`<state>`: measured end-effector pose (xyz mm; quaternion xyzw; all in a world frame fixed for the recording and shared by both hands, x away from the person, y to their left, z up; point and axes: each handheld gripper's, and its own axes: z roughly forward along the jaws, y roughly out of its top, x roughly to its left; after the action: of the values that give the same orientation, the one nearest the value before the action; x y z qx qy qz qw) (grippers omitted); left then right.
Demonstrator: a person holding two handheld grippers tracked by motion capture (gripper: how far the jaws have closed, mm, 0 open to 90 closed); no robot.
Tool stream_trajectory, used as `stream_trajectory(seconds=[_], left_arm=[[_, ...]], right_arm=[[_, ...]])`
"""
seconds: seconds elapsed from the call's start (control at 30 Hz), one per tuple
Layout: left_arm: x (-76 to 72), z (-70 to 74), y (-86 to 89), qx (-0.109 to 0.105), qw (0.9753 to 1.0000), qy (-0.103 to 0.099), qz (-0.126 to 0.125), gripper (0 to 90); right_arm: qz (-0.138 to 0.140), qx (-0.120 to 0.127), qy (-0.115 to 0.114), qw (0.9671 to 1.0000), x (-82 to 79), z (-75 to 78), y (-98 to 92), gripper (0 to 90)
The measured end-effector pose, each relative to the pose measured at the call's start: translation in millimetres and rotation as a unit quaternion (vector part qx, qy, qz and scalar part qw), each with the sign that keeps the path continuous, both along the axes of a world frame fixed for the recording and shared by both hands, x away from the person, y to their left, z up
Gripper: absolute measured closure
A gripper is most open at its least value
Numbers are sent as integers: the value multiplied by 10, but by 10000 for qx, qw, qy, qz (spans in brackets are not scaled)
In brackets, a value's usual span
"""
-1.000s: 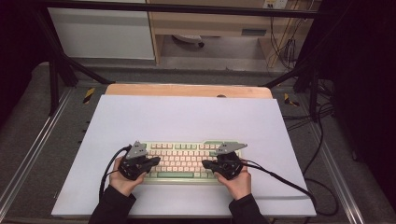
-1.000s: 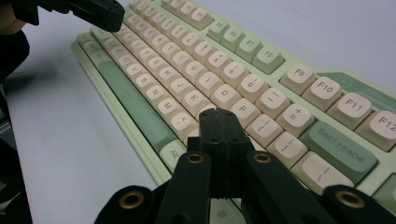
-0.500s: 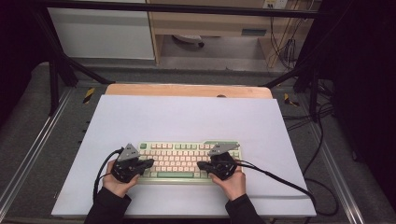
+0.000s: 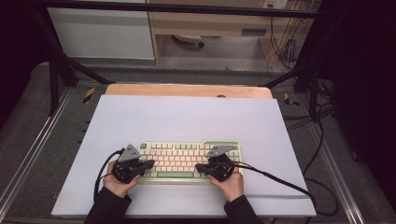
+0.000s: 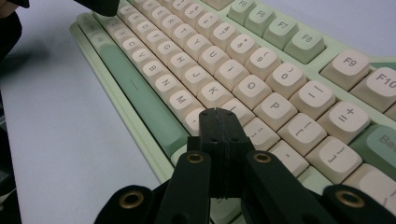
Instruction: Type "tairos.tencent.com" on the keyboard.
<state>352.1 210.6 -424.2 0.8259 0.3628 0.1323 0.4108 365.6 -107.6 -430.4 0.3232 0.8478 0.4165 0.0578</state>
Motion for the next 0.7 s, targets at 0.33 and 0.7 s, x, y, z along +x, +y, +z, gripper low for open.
stream_trajectory(seconds=[0.33,0.7], left_arm=[[-5,4,6,-7,10000,-12,11,899],[-7,11,4,-17,10000,-22,4,898]], right_arm=[[13,-54,-23,10000,-1,-28,9,900],[-8,-60,-132,9999,-14,62,-45,900]])
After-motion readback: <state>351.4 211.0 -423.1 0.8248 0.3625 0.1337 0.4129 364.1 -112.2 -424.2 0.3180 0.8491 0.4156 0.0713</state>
